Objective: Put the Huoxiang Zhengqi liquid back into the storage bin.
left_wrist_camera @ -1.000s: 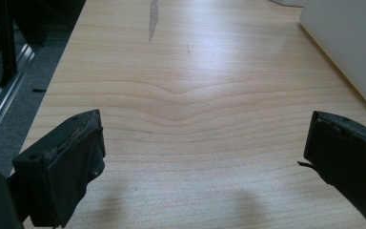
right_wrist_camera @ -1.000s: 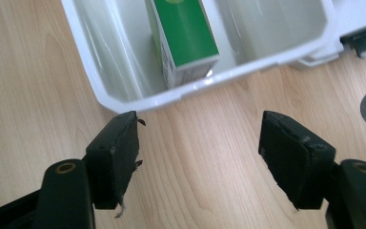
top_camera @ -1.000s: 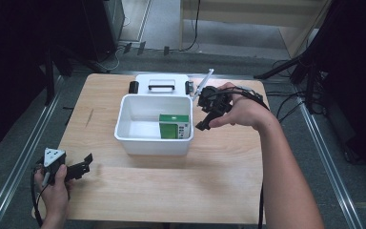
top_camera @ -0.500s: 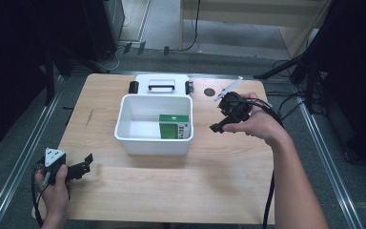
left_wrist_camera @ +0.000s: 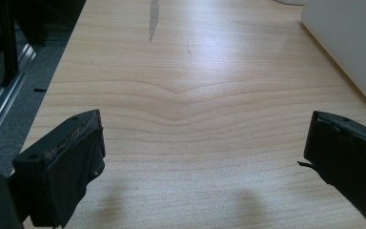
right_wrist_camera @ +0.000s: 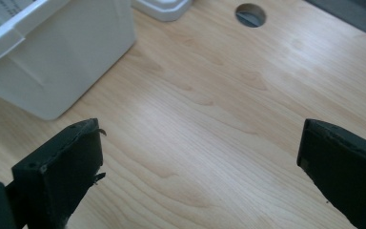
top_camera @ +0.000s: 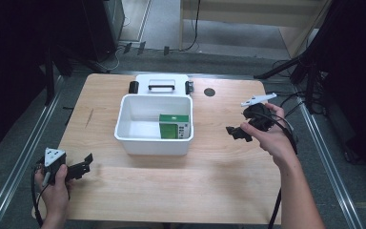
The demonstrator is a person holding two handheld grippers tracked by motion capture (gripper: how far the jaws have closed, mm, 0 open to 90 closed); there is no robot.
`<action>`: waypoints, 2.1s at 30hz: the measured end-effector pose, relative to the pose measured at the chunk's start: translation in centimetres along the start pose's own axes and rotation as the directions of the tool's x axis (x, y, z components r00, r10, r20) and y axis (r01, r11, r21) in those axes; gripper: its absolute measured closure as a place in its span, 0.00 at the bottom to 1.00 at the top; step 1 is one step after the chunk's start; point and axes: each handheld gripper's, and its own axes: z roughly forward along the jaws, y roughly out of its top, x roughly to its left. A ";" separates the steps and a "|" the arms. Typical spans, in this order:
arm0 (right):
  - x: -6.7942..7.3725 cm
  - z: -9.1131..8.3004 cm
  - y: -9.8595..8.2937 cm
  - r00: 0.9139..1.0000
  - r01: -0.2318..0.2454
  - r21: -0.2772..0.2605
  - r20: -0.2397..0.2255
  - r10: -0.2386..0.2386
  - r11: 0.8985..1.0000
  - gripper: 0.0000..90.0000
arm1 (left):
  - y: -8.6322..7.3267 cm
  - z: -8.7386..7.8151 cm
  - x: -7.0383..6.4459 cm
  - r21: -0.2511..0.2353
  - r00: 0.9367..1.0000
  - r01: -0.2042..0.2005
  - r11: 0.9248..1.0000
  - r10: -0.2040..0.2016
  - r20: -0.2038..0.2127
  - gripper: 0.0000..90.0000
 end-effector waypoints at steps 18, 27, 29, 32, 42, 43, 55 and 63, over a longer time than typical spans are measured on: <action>-0.1 -1.3 -8.7 0.980 -0.128 -0.182 0.127 0.152 0.975 0.00 | 0.0 0.0 -0.1 -0.001 1.000 -0.002 1.000 0.002 -0.009 0.01; -0.6 -1.6 -12.9 0.963 -0.181 -0.299 0.139 0.230 0.937 0.00 | 0.0 0.0 -0.2 -0.002 1.000 -0.019 1.000 0.019 -0.016 0.01; -0.5 -1.6 -13.8 0.962 -0.177 -0.306 0.149 0.230 0.935 0.00 | 0.0 0.0 -0.2 -0.003 1.000 -0.019 1.000 0.019 -0.017 0.01; -0.6 -1.5 -15.1 0.957 -0.193 -0.315 0.147 0.249 0.929 0.00 | 0.0 0.0 -0.2 -0.003 1.000 -0.019 1.000 0.019 -0.017 0.01; -1.0 -1.6 -19.6 0.935 -0.231 -0.355 0.178 0.308 0.906 0.00 | 0.0 0.0 -0.3 -0.005 0.999 -0.020 1.000 0.020 -0.028 0.01; -1.1 -1.7 -20.1 0.933 -0.236 -0.360 0.177 0.314 0.903 0.00 | 0.0 0.0 -0.3 -0.004 0.999 -0.021 1.000 0.021 -0.027 0.01; -1.2 -2.4 -23.6 0.911 -0.278 -0.401 0.178 0.372 0.873 0.00 | 0.0 0.0 -0.2 -0.007 1.000 -0.018 1.000 0.018 -0.022 0.01; -1.3 -2.2 -24.6 0.887 -0.336 -0.421 0.160 0.434 0.842 0.00 | 0.0 0.0 -0.2 -0.002 1.000 -0.016 1.000 0.016 -0.018 0.01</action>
